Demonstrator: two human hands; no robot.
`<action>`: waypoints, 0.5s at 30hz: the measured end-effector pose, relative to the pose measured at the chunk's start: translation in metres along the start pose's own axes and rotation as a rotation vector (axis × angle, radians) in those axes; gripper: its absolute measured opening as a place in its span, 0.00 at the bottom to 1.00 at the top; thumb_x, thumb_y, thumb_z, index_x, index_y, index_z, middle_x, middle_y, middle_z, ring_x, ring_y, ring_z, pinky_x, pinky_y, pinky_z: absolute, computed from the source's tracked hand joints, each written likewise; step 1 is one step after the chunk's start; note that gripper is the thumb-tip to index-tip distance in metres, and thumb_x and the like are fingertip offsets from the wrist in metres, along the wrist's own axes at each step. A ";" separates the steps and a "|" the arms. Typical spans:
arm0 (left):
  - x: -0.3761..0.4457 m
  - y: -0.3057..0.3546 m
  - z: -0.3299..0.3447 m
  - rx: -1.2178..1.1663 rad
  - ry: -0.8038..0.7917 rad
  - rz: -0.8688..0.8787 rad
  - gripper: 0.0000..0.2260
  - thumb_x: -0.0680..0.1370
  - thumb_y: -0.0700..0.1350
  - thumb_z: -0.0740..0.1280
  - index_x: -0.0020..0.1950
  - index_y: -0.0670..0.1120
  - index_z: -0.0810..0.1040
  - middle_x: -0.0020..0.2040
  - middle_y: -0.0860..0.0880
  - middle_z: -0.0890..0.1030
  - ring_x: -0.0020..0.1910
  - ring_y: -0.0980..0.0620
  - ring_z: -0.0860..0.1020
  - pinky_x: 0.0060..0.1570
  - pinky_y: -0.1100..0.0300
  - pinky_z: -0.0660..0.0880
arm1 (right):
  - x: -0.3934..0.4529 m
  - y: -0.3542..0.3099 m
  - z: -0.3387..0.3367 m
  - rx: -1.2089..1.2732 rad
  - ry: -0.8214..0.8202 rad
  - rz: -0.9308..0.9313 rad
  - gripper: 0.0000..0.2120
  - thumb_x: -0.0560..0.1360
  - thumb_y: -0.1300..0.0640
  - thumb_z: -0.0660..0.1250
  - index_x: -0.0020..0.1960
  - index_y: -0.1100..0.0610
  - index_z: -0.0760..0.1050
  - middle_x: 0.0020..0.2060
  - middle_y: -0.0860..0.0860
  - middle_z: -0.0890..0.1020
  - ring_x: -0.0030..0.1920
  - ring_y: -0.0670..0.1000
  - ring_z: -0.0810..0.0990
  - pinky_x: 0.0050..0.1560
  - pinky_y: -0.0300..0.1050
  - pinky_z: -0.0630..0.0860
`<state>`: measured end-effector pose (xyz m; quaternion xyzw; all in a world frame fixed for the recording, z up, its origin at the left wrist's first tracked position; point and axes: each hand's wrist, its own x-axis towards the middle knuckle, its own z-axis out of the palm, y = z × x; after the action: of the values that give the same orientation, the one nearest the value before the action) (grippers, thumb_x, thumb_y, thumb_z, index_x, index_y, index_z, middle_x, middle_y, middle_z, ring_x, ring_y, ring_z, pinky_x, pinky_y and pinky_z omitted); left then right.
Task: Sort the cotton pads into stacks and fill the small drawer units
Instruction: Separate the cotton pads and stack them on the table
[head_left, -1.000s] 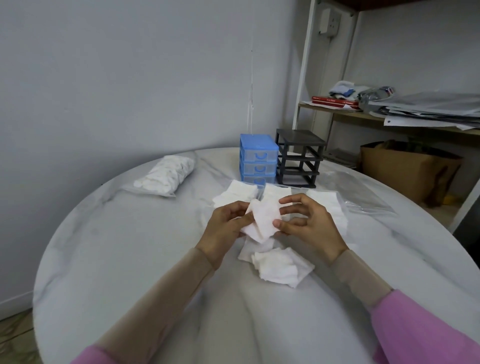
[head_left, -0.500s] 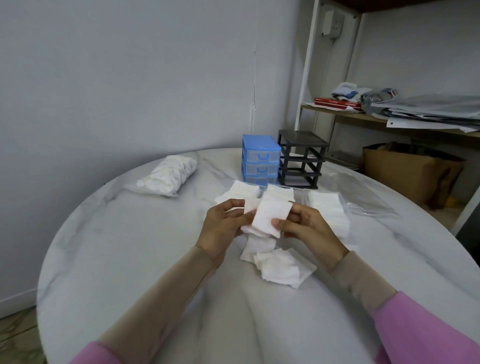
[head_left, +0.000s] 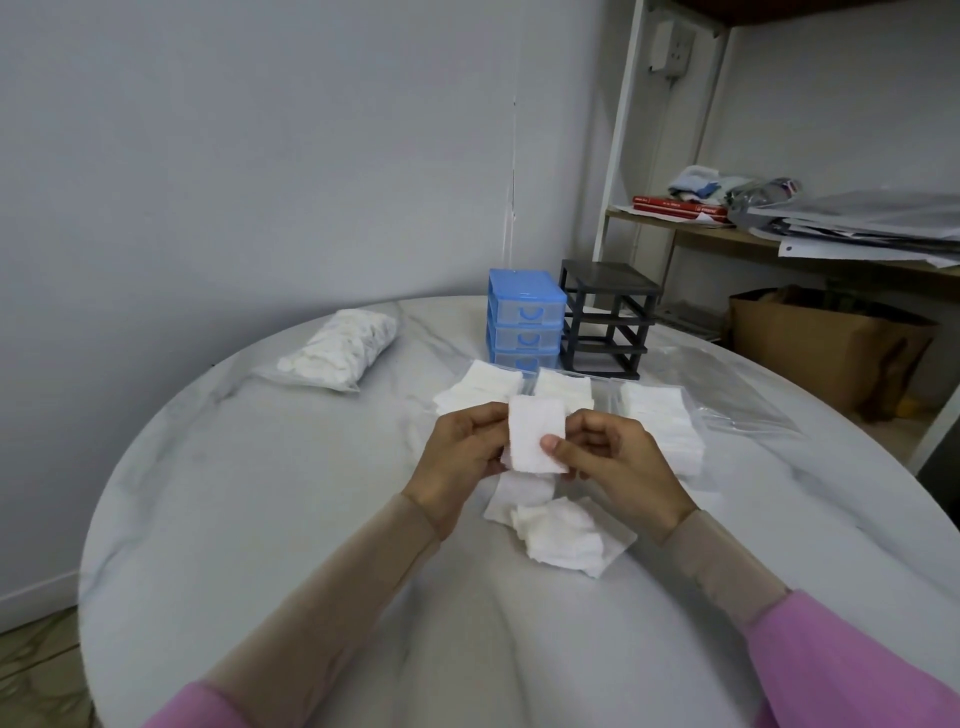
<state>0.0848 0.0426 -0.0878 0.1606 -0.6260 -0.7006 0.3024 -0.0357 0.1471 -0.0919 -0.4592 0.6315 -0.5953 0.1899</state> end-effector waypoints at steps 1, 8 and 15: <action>0.000 0.000 0.000 0.000 -0.003 -0.003 0.09 0.77 0.36 0.62 0.54 0.41 0.80 0.40 0.50 0.83 0.37 0.60 0.80 0.36 0.68 0.75 | 0.000 0.000 0.000 -0.005 0.004 -0.005 0.10 0.71 0.60 0.71 0.34 0.59 0.73 0.27 0.47 0.76 0.29 0.44 0.75 0.33 0.33 0.71; 0.002 0.000 -0.002 -0.049 0.179 -0.009 0.07 0.76 0.33 0.63 0.51 0.43 0.74 0.38 0.47 0.79 0.33 0.56 0.77 0.33 0.67 0.76 | 0.002 0.004 -0.002 -0.049 0.022 -0.042 0.08 0.72 0.63 0.70 0.38 0.54 0.74 0.26 0.42 0.77 0.31 0.42 0.74 0.37 0.35 0.73; 0.007 -0.003 -0.010 0.110 0.222 0.161 0.14 0.75 0.28 0.59 0.35 0.44 0.71 0.33 0.52 0.74 0.34 0.57 0.71 0.36 0.64 0.67 | 0.005 0.000 -0.006 0.143 0.088 0.037 0.12 0.72 0.69 0.68 0.44 0.56 0.68 0.33 0.50 0.75 0.28 0.45 0.77 0.29 0.37 0.75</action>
<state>0.0845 0.0309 -0.0917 0.2029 -0.6370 -0.6167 0.4157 -0.0429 0.1464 -0.0889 -0.4064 0.6033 -0.6548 0.2053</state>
